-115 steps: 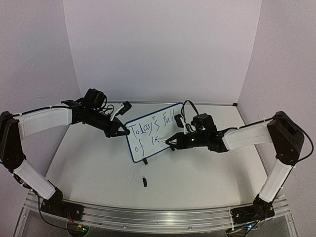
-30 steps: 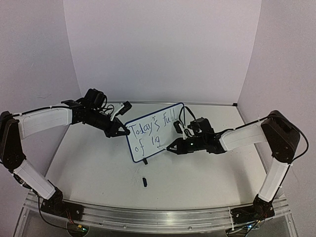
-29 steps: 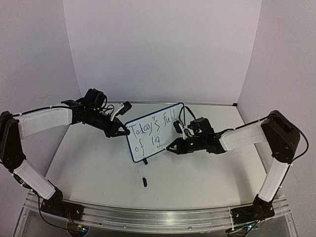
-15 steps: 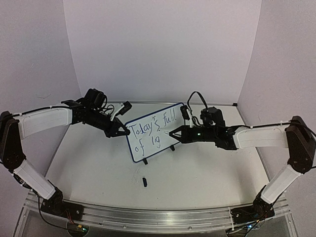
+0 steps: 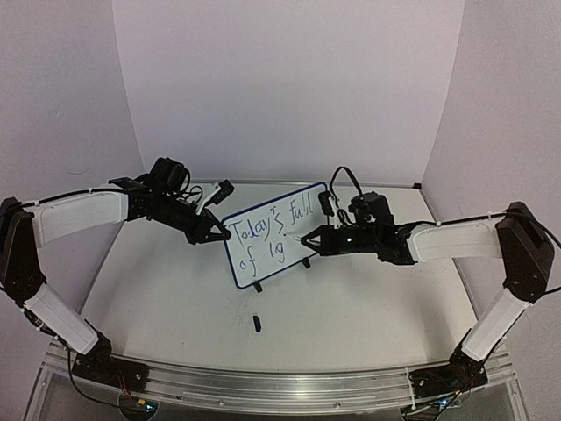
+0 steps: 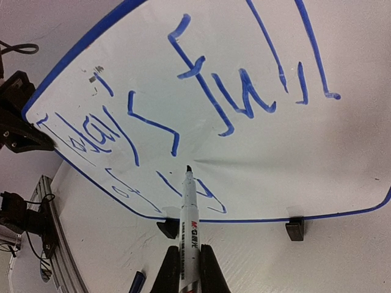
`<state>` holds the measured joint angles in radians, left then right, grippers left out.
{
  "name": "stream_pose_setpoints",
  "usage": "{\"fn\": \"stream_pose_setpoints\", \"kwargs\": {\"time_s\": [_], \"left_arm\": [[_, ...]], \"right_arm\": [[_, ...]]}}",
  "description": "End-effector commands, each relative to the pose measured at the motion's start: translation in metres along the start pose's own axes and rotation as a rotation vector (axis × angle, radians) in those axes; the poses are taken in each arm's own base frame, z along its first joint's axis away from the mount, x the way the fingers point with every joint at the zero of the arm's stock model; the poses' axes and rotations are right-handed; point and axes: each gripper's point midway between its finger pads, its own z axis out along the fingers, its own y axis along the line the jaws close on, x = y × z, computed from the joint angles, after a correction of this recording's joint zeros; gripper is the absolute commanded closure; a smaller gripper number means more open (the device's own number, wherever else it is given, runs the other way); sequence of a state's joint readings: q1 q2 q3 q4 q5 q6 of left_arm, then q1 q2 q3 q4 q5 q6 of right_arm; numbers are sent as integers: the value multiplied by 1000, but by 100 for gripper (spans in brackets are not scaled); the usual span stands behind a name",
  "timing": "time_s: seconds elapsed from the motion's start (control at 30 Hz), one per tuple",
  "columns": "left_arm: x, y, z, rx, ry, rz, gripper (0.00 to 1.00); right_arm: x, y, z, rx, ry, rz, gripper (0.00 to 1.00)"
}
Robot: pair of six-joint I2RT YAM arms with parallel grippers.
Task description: Write a sentence on the whiteboard
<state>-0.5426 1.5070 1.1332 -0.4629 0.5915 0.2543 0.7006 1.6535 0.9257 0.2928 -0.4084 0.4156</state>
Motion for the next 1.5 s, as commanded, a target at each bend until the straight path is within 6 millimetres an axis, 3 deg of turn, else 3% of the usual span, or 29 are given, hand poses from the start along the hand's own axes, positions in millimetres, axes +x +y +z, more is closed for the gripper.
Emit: {"fn": "stream_pose_setpoints", "kwargs": {"time_s": [0.0,0.2,0.93,1.07,1.47], "left_arm": [[23,-2,10,8,97,-30,100],[24,-2,10,8,99,-30,100],[25,-2,10,8,102,-33,100],[25,-2,10,8,103,-32,100],[24,-2,10,6,101,-31,100]], "right_arm": [[-24,6,2,-11,-52,-31,100],[-20,-3,7,4,-40,-23,100],[26,-26,18,26,68,38,100],[24,-25,18,23,67,37,100],[-9,-7,7,-2,-13,9,100]]}}
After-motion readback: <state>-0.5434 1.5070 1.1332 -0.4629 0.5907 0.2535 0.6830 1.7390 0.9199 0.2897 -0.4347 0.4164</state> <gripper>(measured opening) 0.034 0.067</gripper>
